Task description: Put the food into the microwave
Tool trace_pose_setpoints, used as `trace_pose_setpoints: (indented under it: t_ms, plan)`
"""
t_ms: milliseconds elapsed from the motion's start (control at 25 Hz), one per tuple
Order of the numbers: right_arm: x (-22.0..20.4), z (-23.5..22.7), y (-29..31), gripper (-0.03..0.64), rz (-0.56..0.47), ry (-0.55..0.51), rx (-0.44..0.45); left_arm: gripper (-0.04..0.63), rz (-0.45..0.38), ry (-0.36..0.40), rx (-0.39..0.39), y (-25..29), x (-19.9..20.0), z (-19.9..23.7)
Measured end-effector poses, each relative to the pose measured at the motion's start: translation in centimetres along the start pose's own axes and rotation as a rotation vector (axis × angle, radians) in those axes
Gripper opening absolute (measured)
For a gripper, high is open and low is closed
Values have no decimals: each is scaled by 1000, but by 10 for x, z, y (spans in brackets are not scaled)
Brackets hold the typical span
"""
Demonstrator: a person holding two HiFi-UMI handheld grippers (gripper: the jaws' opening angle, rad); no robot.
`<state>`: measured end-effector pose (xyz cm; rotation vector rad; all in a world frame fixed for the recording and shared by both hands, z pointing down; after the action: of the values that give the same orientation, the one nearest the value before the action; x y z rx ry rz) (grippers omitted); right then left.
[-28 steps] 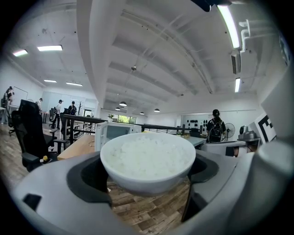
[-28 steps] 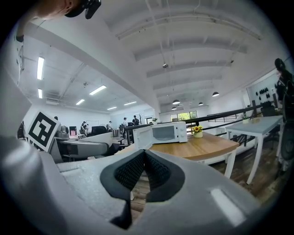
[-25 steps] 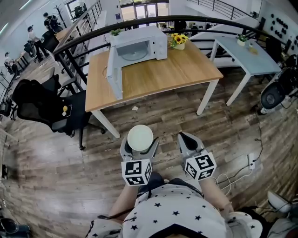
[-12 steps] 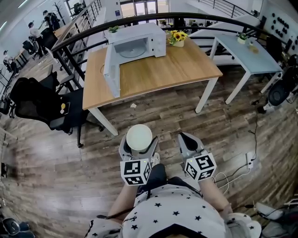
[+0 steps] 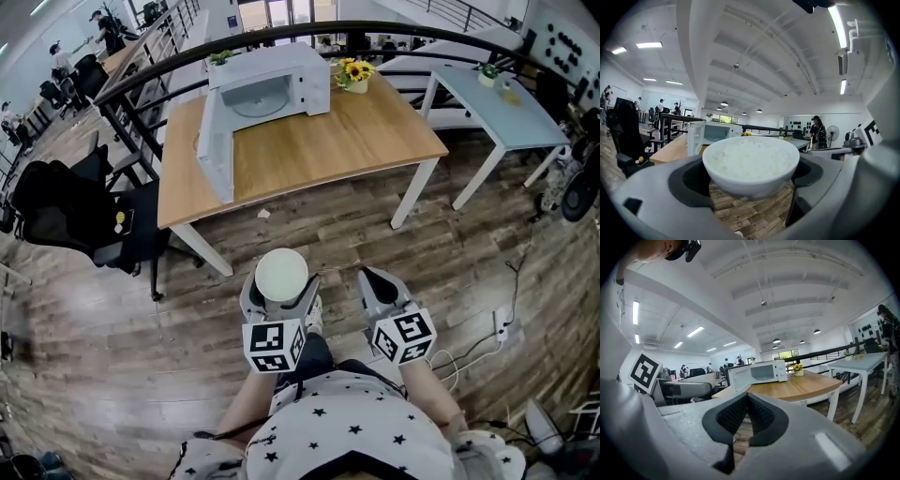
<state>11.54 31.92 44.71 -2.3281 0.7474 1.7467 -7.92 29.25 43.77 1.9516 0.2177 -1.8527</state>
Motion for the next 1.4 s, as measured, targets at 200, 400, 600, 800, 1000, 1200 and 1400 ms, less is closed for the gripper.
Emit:
trace_pose_setpoints:
  t_ms: [200,400,600,800,1000,1200,1400]
  plan:
    - [6,-16,23,6,6,-3,-10,488,3,1,-1,28,2,10]
    - [16,-35,52,6,19,-12,-8,488,1,3,-3,61,8,20]
    - [34,-54,89,6,19,-18,-10,488,-3,5,-10,100,20,36]
    - [58,-68,130,6,19,-27,-7,488,-3,6,-18,142,37,56]
    - [84,-83,171,6,12,-37,-8,488,-9,7,-21,180,56,77]
    - [102,-94,213,6,9,-40,-9,488,-9,6,-24,218,68,100]
    - [114,-104,250,6,6,-47,-7,489,-15,3,-21,252,74,122]
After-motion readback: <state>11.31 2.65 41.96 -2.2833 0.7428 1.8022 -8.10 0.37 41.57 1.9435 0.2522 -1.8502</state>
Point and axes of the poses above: the fingertips, and each gripper's own axes: y forward along the fingers, z to its left, x out of its top, the point moved 6 cm from there along -y, backward along the fingers, and after that the axes turned 8 degrees about y, right-handed, at the moved point
